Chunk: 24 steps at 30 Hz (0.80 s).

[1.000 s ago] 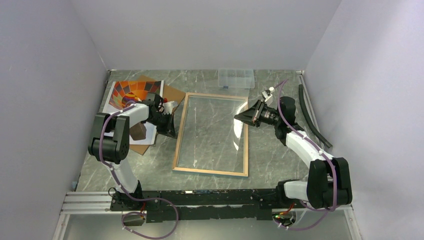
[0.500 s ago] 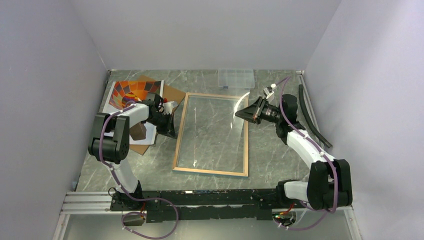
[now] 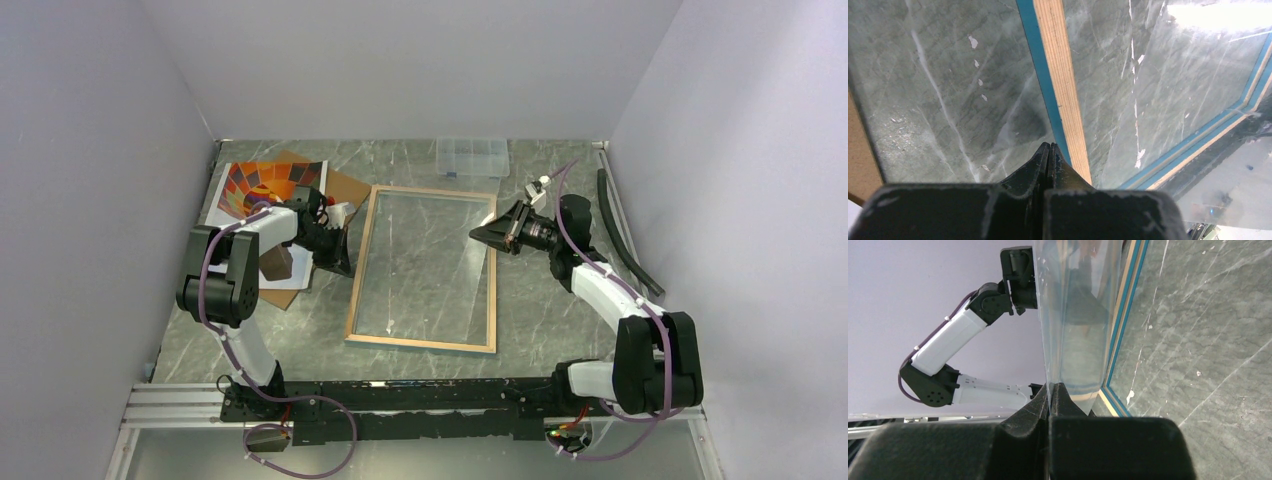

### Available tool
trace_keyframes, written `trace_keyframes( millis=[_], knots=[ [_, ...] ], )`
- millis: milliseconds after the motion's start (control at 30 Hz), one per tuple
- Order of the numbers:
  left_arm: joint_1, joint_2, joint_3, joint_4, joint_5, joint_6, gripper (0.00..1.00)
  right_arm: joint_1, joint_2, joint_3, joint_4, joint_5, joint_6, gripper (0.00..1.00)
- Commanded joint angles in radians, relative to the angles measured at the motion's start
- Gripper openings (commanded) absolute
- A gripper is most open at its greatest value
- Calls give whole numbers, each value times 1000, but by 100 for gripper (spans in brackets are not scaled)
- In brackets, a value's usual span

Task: Put the photo into the frame
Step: Place the photo frame item in the photo frame.

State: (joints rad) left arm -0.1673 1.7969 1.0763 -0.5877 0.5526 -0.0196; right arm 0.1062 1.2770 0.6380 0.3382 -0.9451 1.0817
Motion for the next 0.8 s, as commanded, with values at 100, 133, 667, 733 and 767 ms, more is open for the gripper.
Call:
trace_keyframes(
  millis=[100, 133, 667, 733, 767],
  knots=[
    [-6, 8, 10, -1, 6, 7, 3, 12, -10, -10, 55, -33, -7, 0],
    [-6, 8, 10, 1, 5, 7, 3, 12, -15, -12, 47, -35, -11, 0],
    [-8, 9, 8, 1, 3, 8, 3, 12, -31, 67, -251, -62, -197, 0],
    [-8, 9, 8, 1, 1, 7, 3, 12, -23, 76, -269, -68, -210, 0],
    [-8, 10, 7, 1, 1, 7, 3, 12, -21, 80, -283, -68, -218, 0]
  ],
)
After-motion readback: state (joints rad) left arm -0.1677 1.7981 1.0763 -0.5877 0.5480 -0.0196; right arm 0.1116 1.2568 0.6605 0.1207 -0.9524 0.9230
